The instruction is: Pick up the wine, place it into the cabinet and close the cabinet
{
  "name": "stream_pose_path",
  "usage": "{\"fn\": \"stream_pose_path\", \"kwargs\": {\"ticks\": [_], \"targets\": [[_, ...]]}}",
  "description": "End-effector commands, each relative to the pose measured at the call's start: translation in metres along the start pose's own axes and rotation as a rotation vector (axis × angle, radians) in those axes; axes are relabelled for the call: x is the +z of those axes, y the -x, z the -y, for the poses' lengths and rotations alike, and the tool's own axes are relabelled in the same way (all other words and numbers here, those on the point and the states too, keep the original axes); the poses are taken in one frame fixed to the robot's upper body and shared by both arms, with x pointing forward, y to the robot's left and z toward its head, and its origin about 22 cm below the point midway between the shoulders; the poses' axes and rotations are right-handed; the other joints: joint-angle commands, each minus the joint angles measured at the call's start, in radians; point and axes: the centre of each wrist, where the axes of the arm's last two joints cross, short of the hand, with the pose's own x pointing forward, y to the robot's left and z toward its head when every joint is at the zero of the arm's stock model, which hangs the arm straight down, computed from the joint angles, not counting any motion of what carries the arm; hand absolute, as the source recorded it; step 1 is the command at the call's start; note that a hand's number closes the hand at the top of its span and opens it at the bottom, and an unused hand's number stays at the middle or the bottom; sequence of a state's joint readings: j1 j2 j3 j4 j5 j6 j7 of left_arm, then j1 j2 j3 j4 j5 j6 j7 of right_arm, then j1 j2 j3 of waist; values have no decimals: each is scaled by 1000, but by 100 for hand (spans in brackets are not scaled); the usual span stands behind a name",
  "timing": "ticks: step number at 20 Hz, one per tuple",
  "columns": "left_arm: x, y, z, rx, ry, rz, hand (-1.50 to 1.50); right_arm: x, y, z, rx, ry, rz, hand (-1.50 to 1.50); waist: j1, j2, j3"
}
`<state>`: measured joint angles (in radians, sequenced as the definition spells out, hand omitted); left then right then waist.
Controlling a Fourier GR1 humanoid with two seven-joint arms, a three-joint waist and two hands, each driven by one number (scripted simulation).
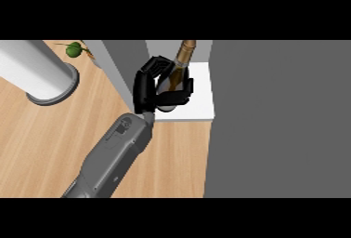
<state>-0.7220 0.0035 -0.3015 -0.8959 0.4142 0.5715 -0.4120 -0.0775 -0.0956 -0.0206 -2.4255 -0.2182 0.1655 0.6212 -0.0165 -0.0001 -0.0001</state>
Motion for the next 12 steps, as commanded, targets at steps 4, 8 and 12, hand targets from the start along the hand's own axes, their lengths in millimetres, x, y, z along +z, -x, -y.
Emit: {"fn": "stream_pose_path", "kwargs": {"ticks": [4, 8, 12], "targets": [[-24, 7, -4, -46, -29, -17, 150, 27, -19, -3, -48, -49, 60, -150, -11, 3, 0], [-32, 11, -2, -56, -29, 5, 150, 18, -15, -5, -32, -26, 72, -150, -10, 4, 0], [-42, 12, -3, -133, -58, 67, 150, 23, -20, -9, -31, -39, 67, -150, -20, 6, 0]]}}
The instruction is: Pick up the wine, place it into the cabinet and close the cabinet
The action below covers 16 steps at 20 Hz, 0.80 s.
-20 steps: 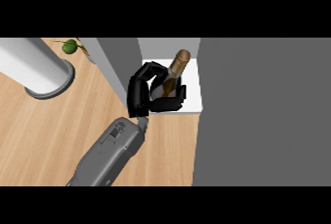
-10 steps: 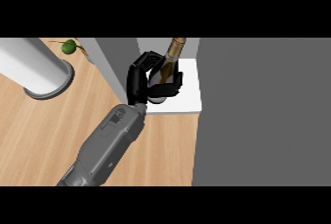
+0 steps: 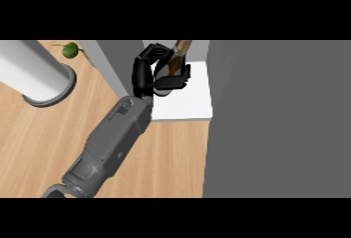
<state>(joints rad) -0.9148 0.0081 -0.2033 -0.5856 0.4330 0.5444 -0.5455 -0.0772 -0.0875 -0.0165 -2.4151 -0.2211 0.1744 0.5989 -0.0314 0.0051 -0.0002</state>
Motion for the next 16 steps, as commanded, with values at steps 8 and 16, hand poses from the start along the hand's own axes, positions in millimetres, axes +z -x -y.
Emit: {"fn": "stream_pose_path", "kwargs": {"ticks": [8, 16], "targets": [[-19, 0, 5, -54, -66, 64, 150, 14, -8, -1, -30, -41, 54, -150, -10, 3, 0], [-29, -2, 1, 66, -152, -19, 150, 2, -12, -4, -57, -53, 75, -150, -37, 13, -1]]}}
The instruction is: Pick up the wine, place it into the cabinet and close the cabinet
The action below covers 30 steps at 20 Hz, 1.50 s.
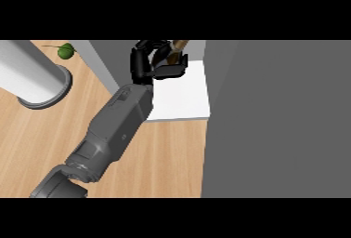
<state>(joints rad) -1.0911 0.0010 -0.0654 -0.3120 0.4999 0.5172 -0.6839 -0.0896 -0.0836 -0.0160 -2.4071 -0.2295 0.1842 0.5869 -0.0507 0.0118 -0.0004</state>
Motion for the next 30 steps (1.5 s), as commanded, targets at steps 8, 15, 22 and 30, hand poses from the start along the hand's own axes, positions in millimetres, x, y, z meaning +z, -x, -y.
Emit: {"fn": "stream_pose_path", "kwargs": {"ticks": [8, 15, 22, 30], "targets": [[1, 12, -9, 106, -50, -60, 150, 12, -21, -6, -43, -36, 44, -150, -9, 6, -1], [3, 19, -18, 55, -48, -52, 150, 5, -10, -11, -43, -40, 46, -150, -6, 8, -1], [-1, 19, -24, -41, -64, -68, -150, 14, -16, -10, -24, -32, 49, -150, -22, 11, -1], [12, 30, -22, -130, -58, -88, -150, 5, 6, -9, -30, -31, 27, -150, -19, 13, 0]]}}
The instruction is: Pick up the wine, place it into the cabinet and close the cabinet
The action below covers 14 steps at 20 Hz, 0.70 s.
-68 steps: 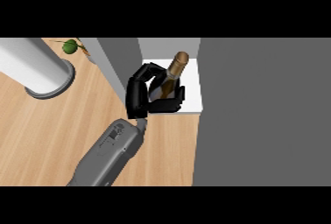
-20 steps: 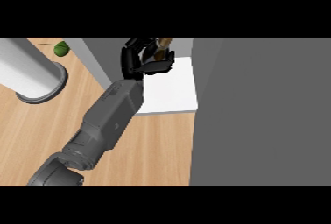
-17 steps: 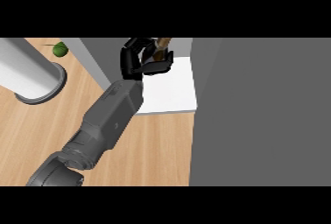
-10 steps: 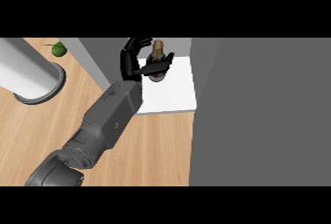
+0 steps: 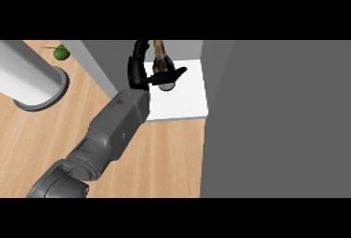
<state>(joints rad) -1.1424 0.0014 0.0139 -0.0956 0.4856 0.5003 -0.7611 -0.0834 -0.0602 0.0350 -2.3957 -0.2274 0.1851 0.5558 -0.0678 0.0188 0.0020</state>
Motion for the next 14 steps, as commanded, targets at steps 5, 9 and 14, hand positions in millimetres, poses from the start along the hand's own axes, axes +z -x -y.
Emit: {"fn": "stream_pose_path", "kwargs": {"ticks": [5, 9, 14], "targets": [[6, 18, -21, -70, -20, -8, -150, 2, -3, -3, -7, -6, 14, -150, 2, 7, -3], [15, 25, -18, -34, -66, 17, -150, 11, -15, 1, 8, -20, 37, -150, -10, 9, -4], [24, 36, -25, -15, -43, 27, -150, 16, -12, -5, -11, -10, 27, -150, -3, 5, -4]]}}
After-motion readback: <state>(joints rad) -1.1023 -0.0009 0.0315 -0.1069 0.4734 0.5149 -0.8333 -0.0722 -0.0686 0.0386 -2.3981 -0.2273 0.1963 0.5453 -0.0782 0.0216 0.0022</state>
